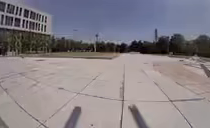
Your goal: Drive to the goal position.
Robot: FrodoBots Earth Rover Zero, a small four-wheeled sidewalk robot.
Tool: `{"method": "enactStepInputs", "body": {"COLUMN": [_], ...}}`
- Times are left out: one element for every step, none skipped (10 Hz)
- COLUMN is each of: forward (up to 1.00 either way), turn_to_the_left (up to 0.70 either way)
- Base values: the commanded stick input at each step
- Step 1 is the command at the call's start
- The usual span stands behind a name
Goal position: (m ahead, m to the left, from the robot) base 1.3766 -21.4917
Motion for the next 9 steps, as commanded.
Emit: {"method": "enactStepInputs", "body": {"forward": [0.0, 0.0, 0.0, 0.0, 0.0, 0.0, 0.0, 0.0, 0.0], "turn_to_the_left": [-0.7, -0.7, -0.7, -0.7, -0.7, -0.7, -0.7, -0.7, -0.7]}}
